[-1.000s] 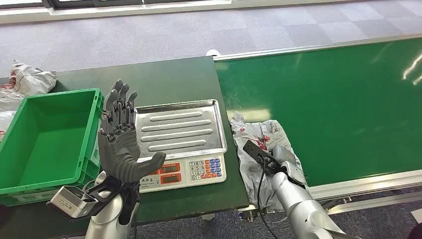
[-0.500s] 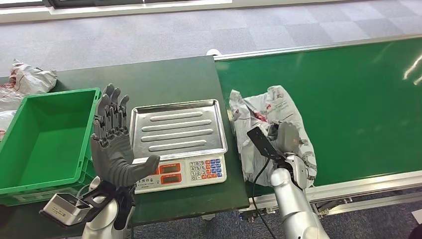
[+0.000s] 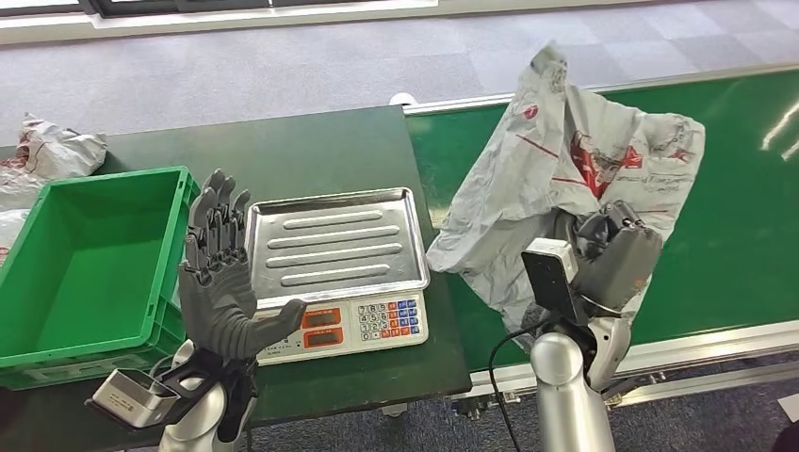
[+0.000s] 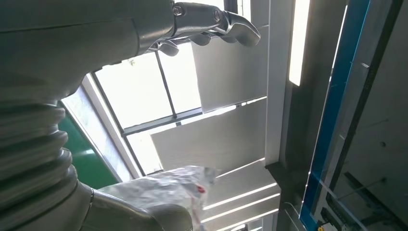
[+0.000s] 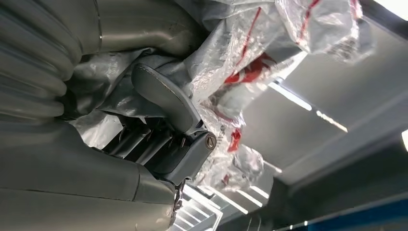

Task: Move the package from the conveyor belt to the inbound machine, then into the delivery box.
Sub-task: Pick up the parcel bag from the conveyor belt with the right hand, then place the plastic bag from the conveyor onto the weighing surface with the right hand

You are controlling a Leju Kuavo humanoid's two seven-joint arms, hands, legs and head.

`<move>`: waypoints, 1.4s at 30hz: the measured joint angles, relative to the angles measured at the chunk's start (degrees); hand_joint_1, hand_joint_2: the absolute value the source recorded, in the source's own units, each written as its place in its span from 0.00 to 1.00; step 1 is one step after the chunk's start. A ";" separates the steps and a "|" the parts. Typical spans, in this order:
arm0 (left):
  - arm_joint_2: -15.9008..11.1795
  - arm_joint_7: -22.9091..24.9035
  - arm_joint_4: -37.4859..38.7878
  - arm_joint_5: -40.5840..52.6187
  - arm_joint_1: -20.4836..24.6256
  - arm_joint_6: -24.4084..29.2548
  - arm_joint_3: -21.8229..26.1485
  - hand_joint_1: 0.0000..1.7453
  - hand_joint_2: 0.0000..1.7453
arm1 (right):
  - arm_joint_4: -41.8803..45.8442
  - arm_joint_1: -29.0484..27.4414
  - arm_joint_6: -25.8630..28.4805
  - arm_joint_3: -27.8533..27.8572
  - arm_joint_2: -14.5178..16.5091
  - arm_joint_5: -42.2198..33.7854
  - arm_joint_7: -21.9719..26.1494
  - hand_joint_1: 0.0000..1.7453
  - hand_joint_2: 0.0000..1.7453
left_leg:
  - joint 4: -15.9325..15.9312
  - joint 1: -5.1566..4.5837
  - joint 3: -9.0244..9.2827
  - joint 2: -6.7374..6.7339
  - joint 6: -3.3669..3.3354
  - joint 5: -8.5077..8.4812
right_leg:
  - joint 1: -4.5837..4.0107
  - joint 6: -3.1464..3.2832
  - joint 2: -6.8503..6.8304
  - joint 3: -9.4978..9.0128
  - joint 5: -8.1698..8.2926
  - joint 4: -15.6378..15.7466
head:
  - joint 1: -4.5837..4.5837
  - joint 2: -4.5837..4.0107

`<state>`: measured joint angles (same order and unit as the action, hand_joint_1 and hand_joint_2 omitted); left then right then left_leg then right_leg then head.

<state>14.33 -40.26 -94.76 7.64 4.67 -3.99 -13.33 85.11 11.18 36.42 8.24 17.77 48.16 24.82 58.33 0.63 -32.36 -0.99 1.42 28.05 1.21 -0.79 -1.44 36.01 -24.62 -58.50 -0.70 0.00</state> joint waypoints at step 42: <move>0.34 -0.01 2.25 -2.33 5.89 -0.97 -6.50 0.00 1.00 | -54.03 29.14 -18.86 -23.99 3.34 -6.82 -8.48 0.00 0.50 | -0.01 0.06 -0.10 -0.11 0.07 -0.28 | -0.07 0.16 0.13 0.18 0.22 -0.03 | -0.01 0.00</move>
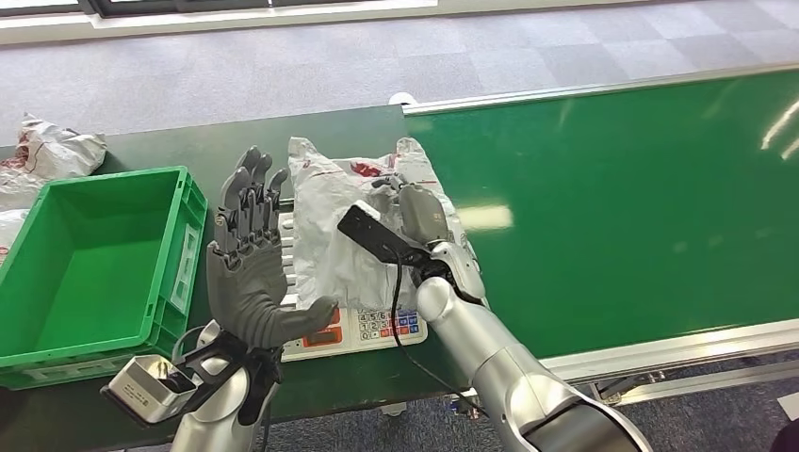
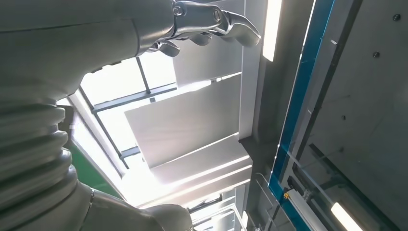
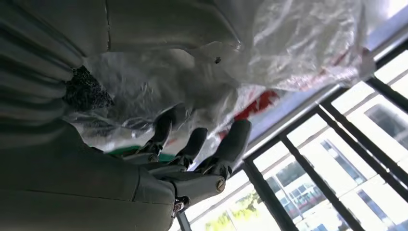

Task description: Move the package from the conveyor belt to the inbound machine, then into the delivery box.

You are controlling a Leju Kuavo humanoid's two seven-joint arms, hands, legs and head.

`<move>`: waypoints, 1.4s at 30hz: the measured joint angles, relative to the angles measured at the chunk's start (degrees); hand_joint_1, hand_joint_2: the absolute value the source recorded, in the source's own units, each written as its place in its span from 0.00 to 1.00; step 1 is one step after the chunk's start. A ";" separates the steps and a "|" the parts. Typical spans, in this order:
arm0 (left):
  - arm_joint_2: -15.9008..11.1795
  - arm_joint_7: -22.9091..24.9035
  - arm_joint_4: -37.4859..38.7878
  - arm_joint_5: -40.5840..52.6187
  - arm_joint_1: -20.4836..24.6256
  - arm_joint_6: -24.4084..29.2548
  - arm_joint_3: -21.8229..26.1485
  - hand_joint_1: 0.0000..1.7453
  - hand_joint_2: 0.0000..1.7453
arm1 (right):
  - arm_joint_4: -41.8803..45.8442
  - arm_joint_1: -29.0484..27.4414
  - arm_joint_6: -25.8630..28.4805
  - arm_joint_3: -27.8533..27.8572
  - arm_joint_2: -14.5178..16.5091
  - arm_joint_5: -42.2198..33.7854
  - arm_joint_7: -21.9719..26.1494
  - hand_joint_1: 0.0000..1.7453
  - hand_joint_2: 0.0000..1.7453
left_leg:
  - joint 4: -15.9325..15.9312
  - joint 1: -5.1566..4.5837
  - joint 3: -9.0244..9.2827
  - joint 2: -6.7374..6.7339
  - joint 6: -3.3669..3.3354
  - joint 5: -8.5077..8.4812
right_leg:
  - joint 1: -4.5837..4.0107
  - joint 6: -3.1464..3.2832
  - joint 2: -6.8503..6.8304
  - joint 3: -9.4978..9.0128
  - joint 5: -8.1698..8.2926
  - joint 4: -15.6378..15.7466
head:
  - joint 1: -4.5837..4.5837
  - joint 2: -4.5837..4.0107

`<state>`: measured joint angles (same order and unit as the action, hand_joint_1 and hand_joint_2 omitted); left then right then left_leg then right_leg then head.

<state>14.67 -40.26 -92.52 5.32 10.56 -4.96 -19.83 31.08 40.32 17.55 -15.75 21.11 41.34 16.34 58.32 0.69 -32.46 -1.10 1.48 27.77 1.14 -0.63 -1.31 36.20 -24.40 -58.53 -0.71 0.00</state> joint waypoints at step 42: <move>-0.11 4.38 3.08 17.27 -1.70 10.39 0.16 0.00 1.00 | 78.71 -24.93 22.61 4.16 -0.91 4.97 23.64 0.00 1.00 | 0.00 -0.01 0.00 -0.07 0.02 0.11 | 0.02 0.00 0.04 0.05 -0.03 0.03 | 0.01 0.00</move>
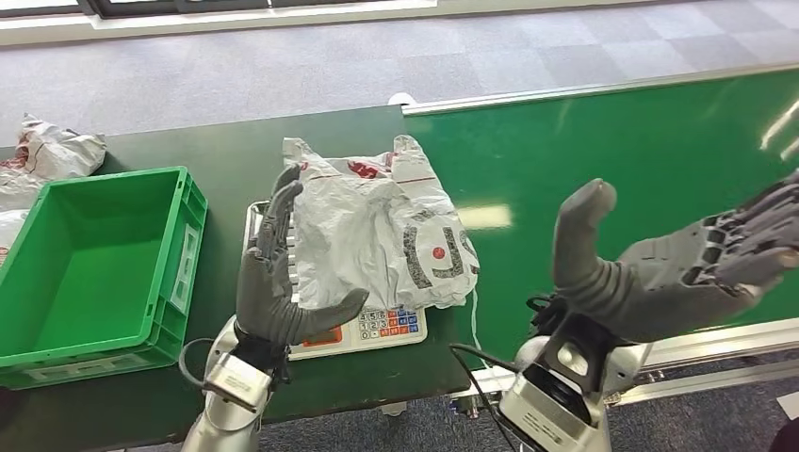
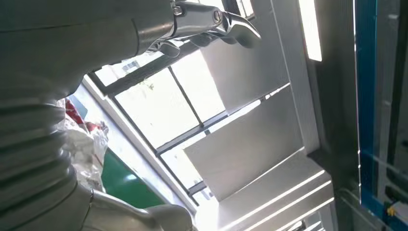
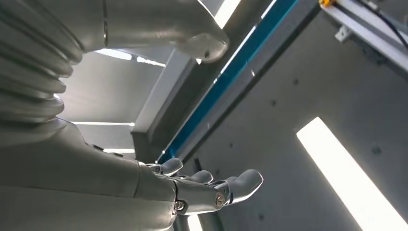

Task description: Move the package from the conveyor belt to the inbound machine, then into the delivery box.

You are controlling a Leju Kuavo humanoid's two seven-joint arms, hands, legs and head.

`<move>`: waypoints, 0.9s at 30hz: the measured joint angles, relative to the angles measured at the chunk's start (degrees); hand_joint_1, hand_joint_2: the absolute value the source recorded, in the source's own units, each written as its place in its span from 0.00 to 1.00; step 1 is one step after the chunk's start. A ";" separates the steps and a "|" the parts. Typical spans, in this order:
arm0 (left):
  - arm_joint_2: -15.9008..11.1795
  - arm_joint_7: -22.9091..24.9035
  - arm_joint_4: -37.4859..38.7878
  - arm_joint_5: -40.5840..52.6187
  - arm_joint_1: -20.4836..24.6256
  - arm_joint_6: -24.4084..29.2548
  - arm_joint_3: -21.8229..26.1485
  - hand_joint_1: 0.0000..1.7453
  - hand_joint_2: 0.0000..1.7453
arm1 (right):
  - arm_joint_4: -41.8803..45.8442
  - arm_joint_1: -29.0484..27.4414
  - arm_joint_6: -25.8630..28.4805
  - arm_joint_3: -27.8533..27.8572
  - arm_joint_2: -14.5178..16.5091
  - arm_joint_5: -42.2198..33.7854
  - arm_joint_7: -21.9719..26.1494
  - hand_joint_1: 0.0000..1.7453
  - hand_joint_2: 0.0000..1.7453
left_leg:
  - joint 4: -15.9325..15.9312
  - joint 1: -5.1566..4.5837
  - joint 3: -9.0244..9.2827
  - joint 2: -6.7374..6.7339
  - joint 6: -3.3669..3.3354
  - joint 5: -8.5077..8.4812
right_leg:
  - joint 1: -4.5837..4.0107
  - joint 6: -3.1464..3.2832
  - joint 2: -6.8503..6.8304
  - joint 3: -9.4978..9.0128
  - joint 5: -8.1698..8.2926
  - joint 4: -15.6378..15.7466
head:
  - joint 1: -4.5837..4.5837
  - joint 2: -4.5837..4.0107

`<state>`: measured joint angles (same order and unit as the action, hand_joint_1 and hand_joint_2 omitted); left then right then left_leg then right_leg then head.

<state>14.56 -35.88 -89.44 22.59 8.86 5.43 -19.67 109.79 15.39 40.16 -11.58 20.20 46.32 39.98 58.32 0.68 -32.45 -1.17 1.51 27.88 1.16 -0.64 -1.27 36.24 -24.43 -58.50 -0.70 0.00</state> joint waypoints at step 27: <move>-0.86 14.95 29.62 29.71 17.06 2.94 0.17 0.00 1.00 | 6.24 -1.17 -0.18 -0.22 -0.27 -2.46 0.03 0.00 1.00 | 0.01 -0.01 0.03 -0.08 0.01 -0.09 | 0.01 0.05 0.10 0.00 0.15 0.00 | 0.01 0.00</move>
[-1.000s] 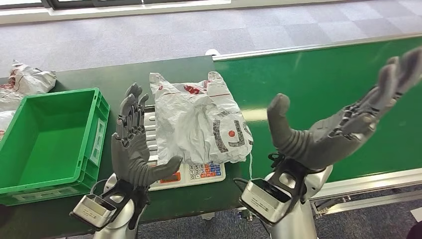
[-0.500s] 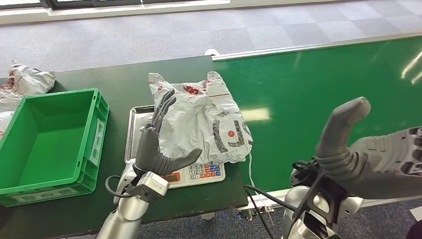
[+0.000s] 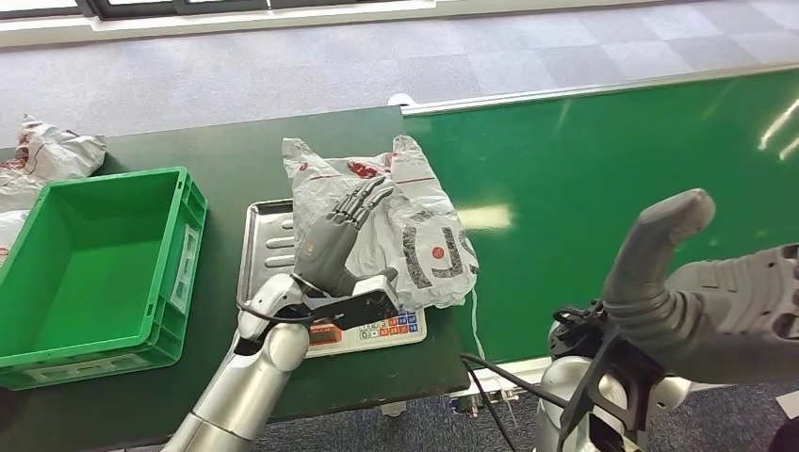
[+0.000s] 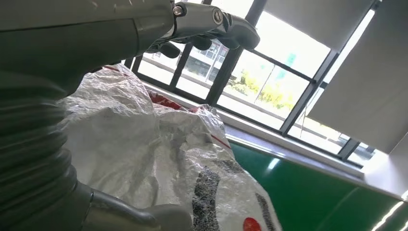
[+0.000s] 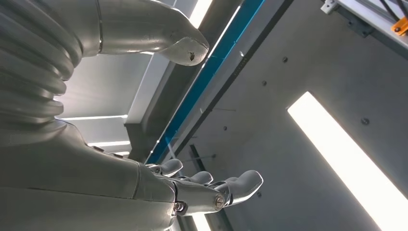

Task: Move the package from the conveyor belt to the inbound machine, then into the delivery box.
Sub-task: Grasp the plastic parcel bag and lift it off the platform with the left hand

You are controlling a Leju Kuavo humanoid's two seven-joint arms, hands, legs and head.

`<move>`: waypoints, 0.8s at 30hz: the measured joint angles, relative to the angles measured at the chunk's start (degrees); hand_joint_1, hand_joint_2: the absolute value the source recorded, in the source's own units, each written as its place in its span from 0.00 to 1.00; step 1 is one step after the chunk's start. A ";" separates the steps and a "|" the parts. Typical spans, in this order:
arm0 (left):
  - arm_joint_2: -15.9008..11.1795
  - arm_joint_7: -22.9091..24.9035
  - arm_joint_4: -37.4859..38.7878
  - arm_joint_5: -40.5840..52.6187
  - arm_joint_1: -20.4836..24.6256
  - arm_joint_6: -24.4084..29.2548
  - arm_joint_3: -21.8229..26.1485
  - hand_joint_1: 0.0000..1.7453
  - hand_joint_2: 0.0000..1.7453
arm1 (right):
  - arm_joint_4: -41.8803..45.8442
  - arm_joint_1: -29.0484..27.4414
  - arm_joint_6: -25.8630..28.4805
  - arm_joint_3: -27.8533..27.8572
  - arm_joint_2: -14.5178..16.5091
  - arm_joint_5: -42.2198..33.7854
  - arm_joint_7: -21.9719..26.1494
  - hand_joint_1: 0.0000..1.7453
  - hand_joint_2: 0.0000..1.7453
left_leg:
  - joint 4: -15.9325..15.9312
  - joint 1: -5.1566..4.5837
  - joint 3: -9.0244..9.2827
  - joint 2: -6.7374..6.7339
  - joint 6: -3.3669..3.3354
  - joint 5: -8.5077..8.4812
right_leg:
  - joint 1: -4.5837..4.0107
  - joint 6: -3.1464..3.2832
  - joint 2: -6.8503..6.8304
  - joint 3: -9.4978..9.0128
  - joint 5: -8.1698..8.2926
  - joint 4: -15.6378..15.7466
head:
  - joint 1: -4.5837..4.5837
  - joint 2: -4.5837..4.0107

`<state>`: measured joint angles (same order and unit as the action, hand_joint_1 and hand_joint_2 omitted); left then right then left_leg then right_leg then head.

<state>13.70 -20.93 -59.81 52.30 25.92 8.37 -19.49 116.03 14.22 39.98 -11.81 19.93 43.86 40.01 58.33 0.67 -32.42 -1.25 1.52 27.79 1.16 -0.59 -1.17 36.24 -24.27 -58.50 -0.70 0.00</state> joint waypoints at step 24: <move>6.20 3.62 37.71 13.74 18.74 -3.15 -6.26 1.00 1.00 | -4.84 0.42 -0.11 -2.20 0.00 3.58 -0.03 0.00 1.00 | 0.00 0.00 -0.04 0.00 -0.02 -0.07 | 0.00 0.01 0.03 0.00 0.08 -0.01 | 0.00 0.00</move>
<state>19.90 -17.31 -22.10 66.04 44.66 5.21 -25.75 111.19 14.64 39.87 -14.01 19.93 47.44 39.98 58.33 0.67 -32.46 -1.25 1.50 27.72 1.16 -0.58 -1.15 36.24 -24.19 -58.51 -0.70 0.00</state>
